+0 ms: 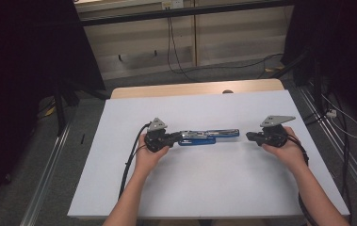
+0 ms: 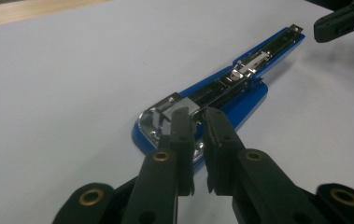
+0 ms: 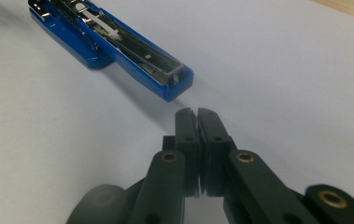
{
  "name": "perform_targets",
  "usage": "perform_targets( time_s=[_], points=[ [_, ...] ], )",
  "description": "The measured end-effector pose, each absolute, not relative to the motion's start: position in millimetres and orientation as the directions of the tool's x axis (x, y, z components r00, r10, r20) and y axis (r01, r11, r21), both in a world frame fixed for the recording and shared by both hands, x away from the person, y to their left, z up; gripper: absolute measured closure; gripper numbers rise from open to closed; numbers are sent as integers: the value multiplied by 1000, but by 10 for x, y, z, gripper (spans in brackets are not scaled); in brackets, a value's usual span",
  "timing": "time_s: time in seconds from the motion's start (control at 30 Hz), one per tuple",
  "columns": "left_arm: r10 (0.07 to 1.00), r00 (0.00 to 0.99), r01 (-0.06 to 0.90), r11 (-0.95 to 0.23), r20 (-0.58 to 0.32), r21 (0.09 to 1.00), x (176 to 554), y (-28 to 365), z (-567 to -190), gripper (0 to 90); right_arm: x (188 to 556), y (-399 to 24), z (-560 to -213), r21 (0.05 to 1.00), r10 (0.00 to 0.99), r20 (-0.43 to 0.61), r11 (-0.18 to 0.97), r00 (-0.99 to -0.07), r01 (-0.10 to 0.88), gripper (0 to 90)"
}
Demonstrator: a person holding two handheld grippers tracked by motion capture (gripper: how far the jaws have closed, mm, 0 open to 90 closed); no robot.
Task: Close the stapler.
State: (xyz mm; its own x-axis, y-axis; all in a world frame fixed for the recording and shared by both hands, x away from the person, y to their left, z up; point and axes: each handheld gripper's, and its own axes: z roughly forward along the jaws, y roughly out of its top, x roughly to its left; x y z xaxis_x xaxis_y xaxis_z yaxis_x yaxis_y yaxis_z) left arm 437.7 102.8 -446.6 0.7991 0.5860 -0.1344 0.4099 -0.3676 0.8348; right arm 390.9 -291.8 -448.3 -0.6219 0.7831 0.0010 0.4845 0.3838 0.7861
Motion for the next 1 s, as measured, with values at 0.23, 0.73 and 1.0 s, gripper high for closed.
perform_targets(
  time_s=[0.23, 0.73, 1.0],
  points=[
    [583, 800, 413, -365, -141, 835, 4390, 953, -4519, 862, 3933, -2891, -4507, 782, 779, 9, 385, -626, 490, 891],
    [589, 797, 418, -380, -132, 825, 4397, 901, -4577, 889, 3958, -2812, -4581, 762, 781, -6, 407, -624, 503, 900],
    [591, 799, 413, -398, -116, 819, 4399, 890, -4610, 898, 3984, -2699, -4607, 751, 766, -19, 435, -642, 497, 900]
  ],
)
